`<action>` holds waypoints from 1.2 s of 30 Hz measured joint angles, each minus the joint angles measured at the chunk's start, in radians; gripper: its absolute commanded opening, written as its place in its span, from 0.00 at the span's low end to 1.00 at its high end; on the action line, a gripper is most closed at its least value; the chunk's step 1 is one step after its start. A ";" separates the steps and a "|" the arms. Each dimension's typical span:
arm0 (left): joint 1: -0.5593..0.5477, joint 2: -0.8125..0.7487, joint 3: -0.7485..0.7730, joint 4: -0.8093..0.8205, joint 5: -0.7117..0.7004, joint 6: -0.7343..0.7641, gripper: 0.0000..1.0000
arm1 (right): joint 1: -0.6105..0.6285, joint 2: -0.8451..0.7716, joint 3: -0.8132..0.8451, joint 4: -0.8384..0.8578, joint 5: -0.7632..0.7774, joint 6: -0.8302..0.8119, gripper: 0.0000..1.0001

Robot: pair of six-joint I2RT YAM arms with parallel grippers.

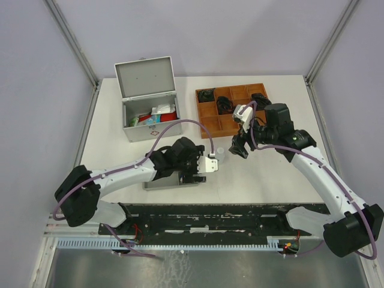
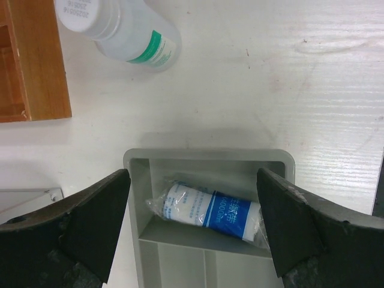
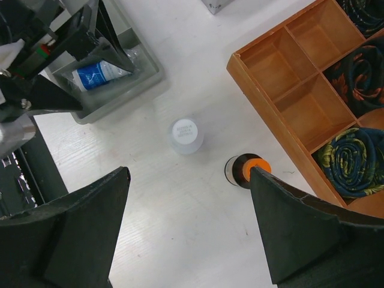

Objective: Organize the medicine kit

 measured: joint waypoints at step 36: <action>0.280 -0.380 -0.090 -0.075 -0.032 -0.056 0.99 | -0.014 0.031 -0.022 0.046 0.081 0.078 0.89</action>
